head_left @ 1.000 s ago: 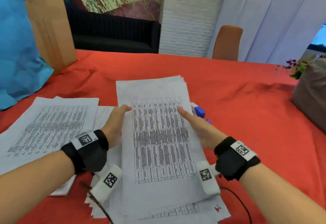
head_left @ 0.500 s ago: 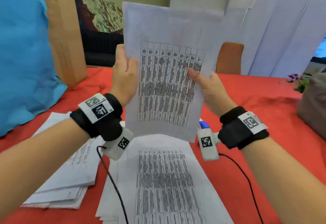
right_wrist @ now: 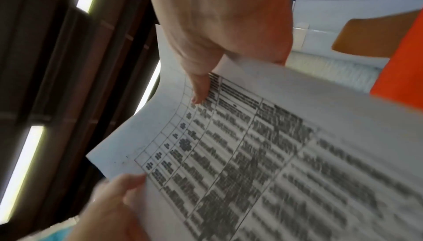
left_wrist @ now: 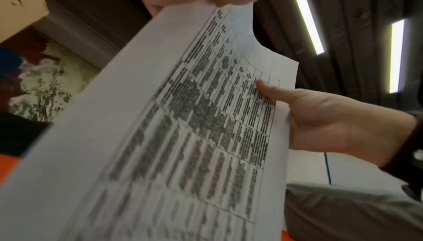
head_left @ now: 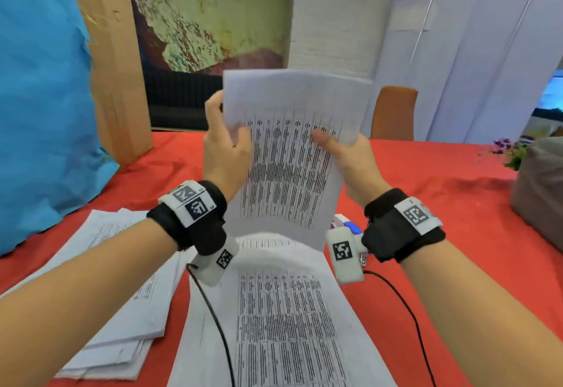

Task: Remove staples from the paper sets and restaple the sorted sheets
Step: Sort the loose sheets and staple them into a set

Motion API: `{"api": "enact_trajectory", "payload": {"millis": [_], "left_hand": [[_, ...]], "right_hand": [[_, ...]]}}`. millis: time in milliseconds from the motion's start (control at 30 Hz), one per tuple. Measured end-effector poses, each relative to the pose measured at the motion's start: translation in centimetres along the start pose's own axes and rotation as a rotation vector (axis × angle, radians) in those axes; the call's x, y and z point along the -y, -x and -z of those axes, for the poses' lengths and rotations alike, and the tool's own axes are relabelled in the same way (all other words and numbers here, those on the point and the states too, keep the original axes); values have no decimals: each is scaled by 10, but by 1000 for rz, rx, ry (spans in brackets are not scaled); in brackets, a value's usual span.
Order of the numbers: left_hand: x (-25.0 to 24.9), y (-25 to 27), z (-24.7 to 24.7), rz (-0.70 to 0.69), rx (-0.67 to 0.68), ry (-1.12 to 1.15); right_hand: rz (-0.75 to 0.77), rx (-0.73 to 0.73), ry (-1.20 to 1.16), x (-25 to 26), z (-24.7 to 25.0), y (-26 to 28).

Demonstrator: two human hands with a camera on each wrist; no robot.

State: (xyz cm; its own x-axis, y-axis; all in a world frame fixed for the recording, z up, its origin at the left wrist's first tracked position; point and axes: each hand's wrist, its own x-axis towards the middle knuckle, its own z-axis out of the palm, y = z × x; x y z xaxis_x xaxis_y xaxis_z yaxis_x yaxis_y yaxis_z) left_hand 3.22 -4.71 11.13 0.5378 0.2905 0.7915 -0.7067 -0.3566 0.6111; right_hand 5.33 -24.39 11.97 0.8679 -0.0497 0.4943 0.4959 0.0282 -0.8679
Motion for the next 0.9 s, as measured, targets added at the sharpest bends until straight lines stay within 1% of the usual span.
{"api": "enact_trajectory", "payload": {"millis": [67, 100, 133, 200, 233, 267, 300, 333, 367, 400, 433, 467, 500, 533, 567, 600, 667, 767, 800, 833, 900], "left_hand": [[5, 1, 8, -77, 65, -13], [6, 0, 10, -129, 100, -41], [8, -2, 11, -177, 132, -72], [11, -10, 12, -239, 183, -160], [13, -14, 12, -247, 198, -216], [15, -16, 11, -242, 199, -262], [17, -18, 11, -223, 186, -284], [18, -19, 12, -202, 170, -279], [21, -19, 12, -186, 154, -260], [23, -19, 12, -169, 138, -228], [27, -18, 12, -132, 128, -168], [31, -15, 12, -59, 124, -81], [37, -10, 12, 38, 117, 12], [43, -5, 10, 132, 113, 59], [48, 1, 6, 193, 115, 59], [48, 6, 2, 202, 121, 15], [40, 7, -7, 140, 90, -40], [27, -8, -10, 67, -74, -53], [27, -9, -9, 73, -92, -47], [33, -8, -7, 95, -76, -48], [47, 7, -5, 168, 33, -122]], "right_hand": [[48, -75, 161, -5, 7, 0], [139, -121, 258, -6, 9, -1], [258, -130, 356, -5, 12, -2], [480, -49, 524, 3, 16, -6], [540, 2, 612, 7, 17, -10], [563, 36, 699, 13, 17, -11], [554, 44, 751, 16, 19, -14], [537, 39, 756, 19, 22, -15], [513, 10, 726, 17, 26, -18], [469, -31, 642, 14, 31, -18], [377, -67, 489, 10, 34, -17], [228, -54, 275, 4, 36, -13], [57, 11, 70, -7, 37, -8], [-86, 100, -44, -21, 36, -2], [-170, 181, -48, -31, 32, 5], [-196, 228, -13, -39, 27, 10], [-135, 233, 7, -39, 14, 13], [-63, 109, -20, -23, 3, 3], [-63, 93, -60, -22, 3, 1], [-72, 90, -70, -27, 4, 4], [-127, 132, -19, -50, 10, 17]]}}
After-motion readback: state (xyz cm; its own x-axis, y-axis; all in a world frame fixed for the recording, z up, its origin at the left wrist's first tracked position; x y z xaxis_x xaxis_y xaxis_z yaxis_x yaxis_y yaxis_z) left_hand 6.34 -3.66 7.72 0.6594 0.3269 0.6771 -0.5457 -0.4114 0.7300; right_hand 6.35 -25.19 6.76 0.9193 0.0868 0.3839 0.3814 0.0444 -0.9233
